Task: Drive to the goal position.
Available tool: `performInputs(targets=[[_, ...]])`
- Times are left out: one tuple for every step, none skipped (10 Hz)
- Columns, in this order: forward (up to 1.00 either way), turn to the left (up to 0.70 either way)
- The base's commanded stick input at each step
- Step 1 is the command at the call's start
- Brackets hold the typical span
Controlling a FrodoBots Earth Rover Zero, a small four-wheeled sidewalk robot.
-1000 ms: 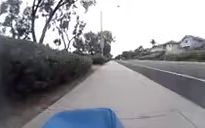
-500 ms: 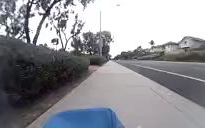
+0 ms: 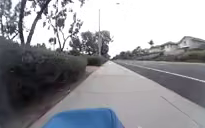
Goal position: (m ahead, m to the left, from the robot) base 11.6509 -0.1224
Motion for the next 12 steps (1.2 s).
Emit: performInputs(targets=[[1.00, 0.00], [1.00, 0.00], [1.00, 0.00], [1.00, 0.00], [1.00, 0.00], [1.00, 0.00], [1.00, 0.00], [1.00, 0.00], [1.00, 0.00], [1.00, 0.00], [1.00, 0.00], [1.00, 0.00]])
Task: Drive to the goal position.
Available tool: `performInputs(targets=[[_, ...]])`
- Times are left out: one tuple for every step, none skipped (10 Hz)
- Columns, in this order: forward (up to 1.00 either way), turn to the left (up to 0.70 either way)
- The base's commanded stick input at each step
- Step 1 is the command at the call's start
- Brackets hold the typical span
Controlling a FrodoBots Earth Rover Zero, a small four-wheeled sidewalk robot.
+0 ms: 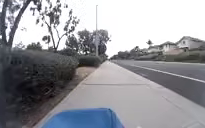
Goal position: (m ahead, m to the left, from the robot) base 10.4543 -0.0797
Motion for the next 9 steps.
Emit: performInputs(targets=[[1.00, 0.00], [1.00, 0.00], [1.00, 0.00], [1.00, 0.00], [1.00, 0.00], [1.00, 0.00], [1.00, 0.00], [1.00, 0.00], [1.00, 0.00]])
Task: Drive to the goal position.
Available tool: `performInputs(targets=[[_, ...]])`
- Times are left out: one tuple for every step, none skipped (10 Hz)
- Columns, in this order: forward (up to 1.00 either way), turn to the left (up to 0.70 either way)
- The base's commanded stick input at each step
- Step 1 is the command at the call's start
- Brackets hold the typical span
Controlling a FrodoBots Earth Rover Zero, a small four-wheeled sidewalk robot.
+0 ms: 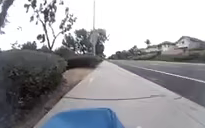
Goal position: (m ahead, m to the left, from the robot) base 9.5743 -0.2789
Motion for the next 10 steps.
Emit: performInputs(targets=[[1.00, 0.00], [1.00, 0.00], [1.00, 0.00], [1.00, 0.00], [1.00, 0.00], [1.00, 0.00], [1.00, 0.00], [1.00, 0.00], [1.00, 0.00], [1.00, 0.00]])
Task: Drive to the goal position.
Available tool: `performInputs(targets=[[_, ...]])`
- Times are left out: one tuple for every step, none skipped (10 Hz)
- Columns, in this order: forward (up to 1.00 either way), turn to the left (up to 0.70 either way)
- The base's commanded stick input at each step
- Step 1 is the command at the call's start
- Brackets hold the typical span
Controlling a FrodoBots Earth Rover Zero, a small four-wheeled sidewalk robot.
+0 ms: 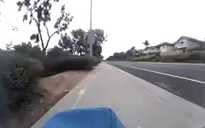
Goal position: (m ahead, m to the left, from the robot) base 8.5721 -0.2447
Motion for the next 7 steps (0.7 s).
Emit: performInputs(targets=[[1.00, 0.00], [1.00, 0.00], [1.00, 0.00], [1.00, 0.00], [1.00, 0.00], [1.00, 0.00], [1.00, 0.00]])
